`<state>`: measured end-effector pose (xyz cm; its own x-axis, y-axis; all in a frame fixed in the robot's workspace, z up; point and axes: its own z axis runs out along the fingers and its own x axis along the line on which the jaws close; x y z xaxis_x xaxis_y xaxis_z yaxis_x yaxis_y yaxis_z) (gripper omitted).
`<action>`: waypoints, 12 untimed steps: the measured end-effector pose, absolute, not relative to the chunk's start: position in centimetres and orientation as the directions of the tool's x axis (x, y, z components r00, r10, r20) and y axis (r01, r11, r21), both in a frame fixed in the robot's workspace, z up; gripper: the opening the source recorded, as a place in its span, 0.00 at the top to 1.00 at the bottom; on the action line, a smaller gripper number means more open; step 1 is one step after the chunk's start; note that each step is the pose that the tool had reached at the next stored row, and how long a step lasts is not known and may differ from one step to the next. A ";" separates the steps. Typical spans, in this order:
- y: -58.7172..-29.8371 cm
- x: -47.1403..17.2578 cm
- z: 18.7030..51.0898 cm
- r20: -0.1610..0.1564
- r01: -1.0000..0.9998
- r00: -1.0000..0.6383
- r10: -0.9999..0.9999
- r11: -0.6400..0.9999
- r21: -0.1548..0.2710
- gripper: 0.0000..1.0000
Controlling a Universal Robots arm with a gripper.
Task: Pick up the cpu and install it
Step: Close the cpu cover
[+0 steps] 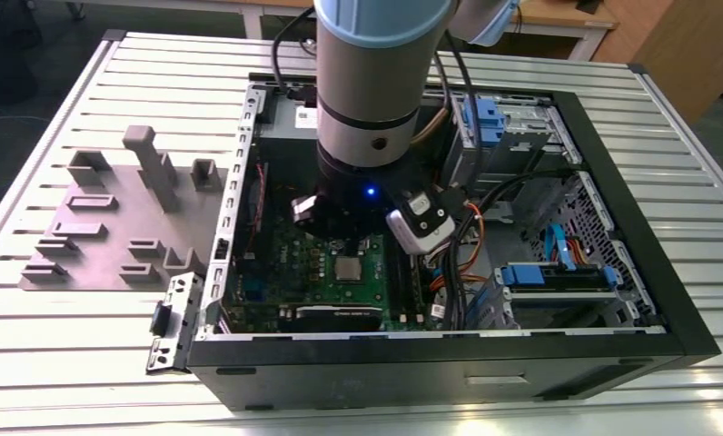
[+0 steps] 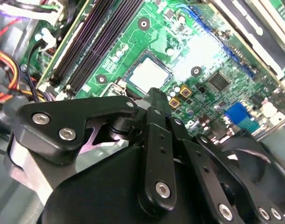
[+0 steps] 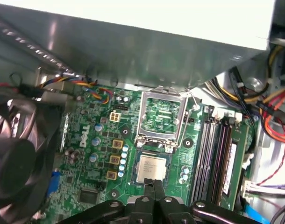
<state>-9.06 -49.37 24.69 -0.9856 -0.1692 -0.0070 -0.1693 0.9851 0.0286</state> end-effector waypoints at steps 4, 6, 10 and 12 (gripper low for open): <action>-49.4 -9.1 24.7 -0.007 -0.237 -0.972 -0.236 0.971 0.029 0.90; -49.4 -9.1 24.7 -0.007 -0.273 -0.962 -0.273 0.962 0.029 0.90; -49.4 -9.1 24.7 -0.007 -0.341 -0.940 -0.341 0.940 0.029 0.90; -49.4 -9.1 24.7 -0.007 -0.375 -0.927 -0.375 0.927 0.029 0.90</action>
<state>-9.06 -49.37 24.69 -0.9272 -0.3745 -0.0069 -0.3746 0.9268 0.0287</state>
